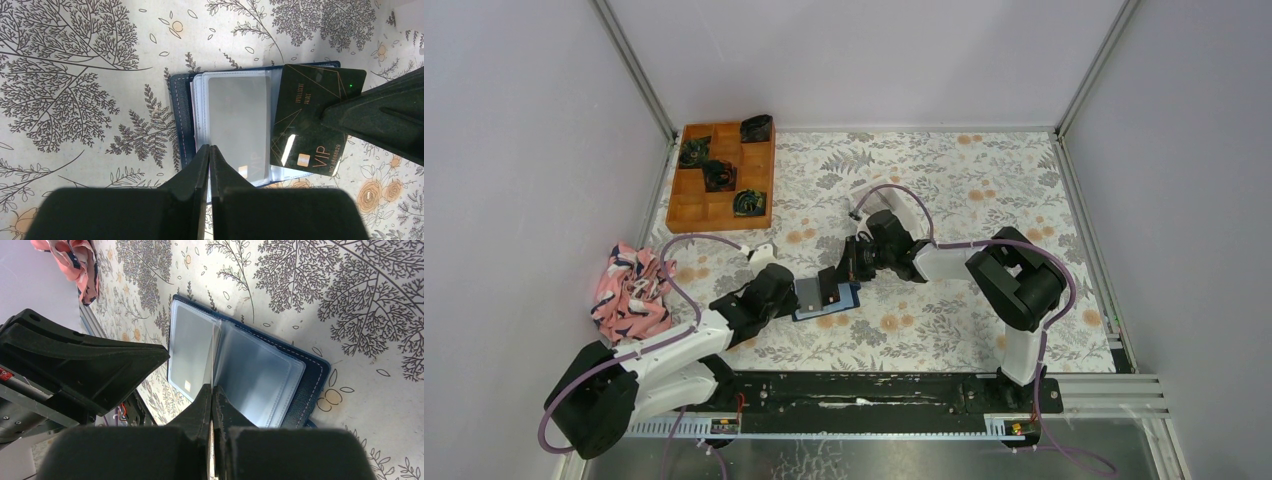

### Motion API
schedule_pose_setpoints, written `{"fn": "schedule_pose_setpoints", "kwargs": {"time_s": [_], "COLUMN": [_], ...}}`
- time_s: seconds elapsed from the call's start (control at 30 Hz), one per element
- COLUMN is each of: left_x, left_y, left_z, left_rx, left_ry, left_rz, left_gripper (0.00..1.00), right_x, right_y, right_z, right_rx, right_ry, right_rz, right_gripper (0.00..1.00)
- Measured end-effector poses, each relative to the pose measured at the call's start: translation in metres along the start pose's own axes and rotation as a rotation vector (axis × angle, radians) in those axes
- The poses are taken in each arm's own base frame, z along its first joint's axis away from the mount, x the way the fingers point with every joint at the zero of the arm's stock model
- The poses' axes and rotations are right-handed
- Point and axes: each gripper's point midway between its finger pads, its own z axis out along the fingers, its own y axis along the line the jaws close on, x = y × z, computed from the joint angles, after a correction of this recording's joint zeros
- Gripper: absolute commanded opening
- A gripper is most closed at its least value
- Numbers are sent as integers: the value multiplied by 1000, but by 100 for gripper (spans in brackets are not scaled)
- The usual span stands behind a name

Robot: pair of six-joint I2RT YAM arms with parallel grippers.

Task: Put the credit cards into the card holder
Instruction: Insert the credit card into the card holder.

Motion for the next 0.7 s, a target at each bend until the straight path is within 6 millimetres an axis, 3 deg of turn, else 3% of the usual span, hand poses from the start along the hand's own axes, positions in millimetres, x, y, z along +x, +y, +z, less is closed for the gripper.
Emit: {"fn": "schedule_pose_setpoints", "kwargs": {"time_s": [0.7], "left_x": [3], "left_y": [4], "left_z": [1], "left_rx": [-11], "left_ry": [6], "left_rz": [-6], "left_gripper": [6], "right_x": [-1], "right_y": [0], "right_z": [-1], "right_rx": [4], "right_ry": [-4], "right_rz": [4], "right_gripper": [0]}}
